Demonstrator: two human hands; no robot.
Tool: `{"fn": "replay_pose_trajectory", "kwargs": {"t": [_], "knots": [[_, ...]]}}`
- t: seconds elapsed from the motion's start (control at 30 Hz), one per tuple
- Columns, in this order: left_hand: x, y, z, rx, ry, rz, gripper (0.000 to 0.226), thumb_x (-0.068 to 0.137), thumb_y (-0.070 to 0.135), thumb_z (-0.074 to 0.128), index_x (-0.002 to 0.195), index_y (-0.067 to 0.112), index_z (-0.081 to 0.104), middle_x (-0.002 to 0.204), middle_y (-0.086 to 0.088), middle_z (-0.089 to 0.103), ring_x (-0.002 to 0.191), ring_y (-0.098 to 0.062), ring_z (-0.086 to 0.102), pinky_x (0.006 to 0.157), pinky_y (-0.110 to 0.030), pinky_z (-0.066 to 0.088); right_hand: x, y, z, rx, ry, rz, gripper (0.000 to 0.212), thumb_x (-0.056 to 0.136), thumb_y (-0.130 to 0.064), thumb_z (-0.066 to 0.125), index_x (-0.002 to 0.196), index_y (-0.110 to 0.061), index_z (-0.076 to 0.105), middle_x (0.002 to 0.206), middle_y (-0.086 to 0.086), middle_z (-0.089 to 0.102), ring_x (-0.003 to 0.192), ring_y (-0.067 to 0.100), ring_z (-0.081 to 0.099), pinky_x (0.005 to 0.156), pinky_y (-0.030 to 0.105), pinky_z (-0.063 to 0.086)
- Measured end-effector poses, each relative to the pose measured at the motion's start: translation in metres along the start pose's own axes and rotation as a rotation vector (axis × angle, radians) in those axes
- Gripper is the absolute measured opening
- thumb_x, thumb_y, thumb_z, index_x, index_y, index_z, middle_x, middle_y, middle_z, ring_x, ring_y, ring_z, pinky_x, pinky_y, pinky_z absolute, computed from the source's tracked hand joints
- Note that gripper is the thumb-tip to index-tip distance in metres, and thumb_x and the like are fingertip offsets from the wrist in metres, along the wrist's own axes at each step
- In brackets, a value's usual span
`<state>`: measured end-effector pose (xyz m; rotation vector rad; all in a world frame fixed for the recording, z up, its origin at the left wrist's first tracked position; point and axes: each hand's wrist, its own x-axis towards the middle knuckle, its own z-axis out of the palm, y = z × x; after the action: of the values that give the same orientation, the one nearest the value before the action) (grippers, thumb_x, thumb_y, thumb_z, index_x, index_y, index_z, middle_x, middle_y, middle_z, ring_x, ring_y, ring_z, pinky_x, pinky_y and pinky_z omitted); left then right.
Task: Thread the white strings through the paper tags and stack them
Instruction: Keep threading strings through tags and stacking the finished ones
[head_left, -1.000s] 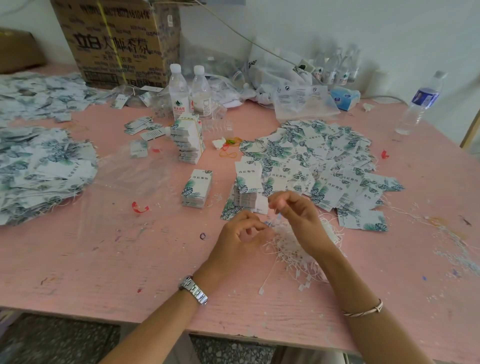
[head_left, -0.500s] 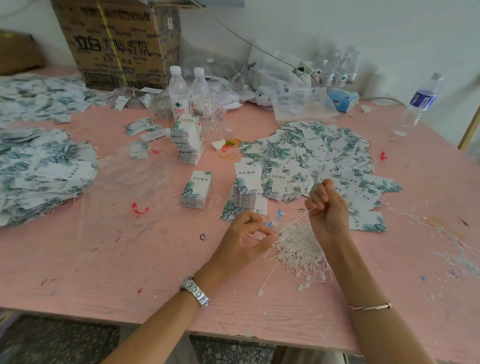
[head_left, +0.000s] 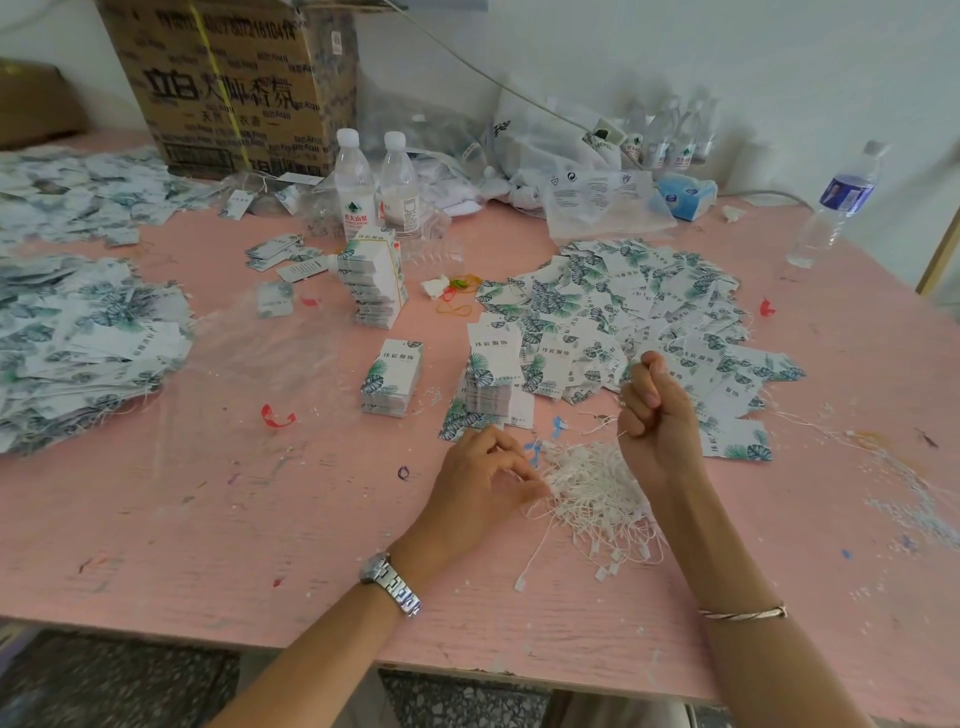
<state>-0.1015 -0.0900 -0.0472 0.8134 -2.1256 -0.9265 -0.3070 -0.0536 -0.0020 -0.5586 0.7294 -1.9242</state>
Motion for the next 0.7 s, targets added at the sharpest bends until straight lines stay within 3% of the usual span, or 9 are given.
{"fn": "replay_pose_trajectory", "kwargs": {"t": [0.17, 0.3, 0.37, 0.53, 0.7], "knots": [[-0.002, -0.002, 0.000, 0.021, 0.002, -0.028, 0.010, 0.080, 0.024, 0.084, 0.081, 0.019, 0.075, 0.093, 0.017, 0.052, 0.101, -0.012, 0.051, 0.095, -0.028, 0.039, 0.000, -0.002, -0.001, 0.000, -0.006, -0.014, 0.022, 0.106, -0.023, 0.037, 0.092, -0.020, 0.054, 0.057, -0.011, 0.035, 0.050, 0.006, 0.015, 0.033, 0.014, 0.020], [-0.002, 0.000, -0.001, 0.030, -0.005, -0.056, 0.015, 0.079, 0.016, 0.082, 0.073, 0.018, 0.068, 0.095, 0.008, 0.056, 0.101, -0.016, 0.052, 0.097, -0.036, 0.041, 0.000, 0.000, -0.001, -0.025, -0.020, -0.006, 0.022, 0.105, -0.022, 0.039, 0.090, -0.021, 0.056, 0.057, -0.011, 0.036, 0.047, 0.004, 0.019, 0.033, 0.013, 0.020], [-0.001, 0.001, -0.003, 0.040, -0.004, -0.058, 0.014, 0.080, 0.022, 0.078, 0.074, 0.018, 0.066, 0.095, 0.004, 0.057, 0.099, -0.017, 0.053, 0.096, -0.039, 0.041, 0.000, -0.001, -0.001, -0.087, -0.048, -0.019, 0.018, 0.103, -0.023, 0.044, 0.090, -0.021, 0.056, 0.057, -0.011, 0.036, 0.045, 0.001, 0.024, 0.034, 0.012, 0.021], [-0.004, 0.005, -0.006, -0.028, 0.098, -0.053, 0.040, 0.082, 0.059, 0.061, 0.105, 0.027, 0.068, 0.101, 0.009, 0.053, 0.096, 0.000, 0.048, 0.089, -0.022, 0.040, -0.007, 0.006, 0.002, -0.403, -0.236, 0.000, 0.009, 0.091, -0.028, 0.063, 0.086, -0.022, 0.068, 0.057, -0.009, 0.041, 0.047, 0.004, 0.028, 0.039, 0.014, 0.024], [-0.006, 0.005, -0.007, -0.097, 0.184, 0.043, 0.030, 0.091, 0.037, 0.070, 0.118, 0.024, 0.071, 0.107, 0.003, 0.053, 0.100, -0.010, 0.052, 0.091, -0.018, 0.042, -0.018, 0.022, 0.012, -0.716, -0.512, 0.112, 0.015, 0.098, -0.013, 0.057, 0.112, -0.009, 0.055, 0.057, -0.002, 0.049, 0.044, 0.011, 0.027, 0.041, 0.020, 0.022]]}}
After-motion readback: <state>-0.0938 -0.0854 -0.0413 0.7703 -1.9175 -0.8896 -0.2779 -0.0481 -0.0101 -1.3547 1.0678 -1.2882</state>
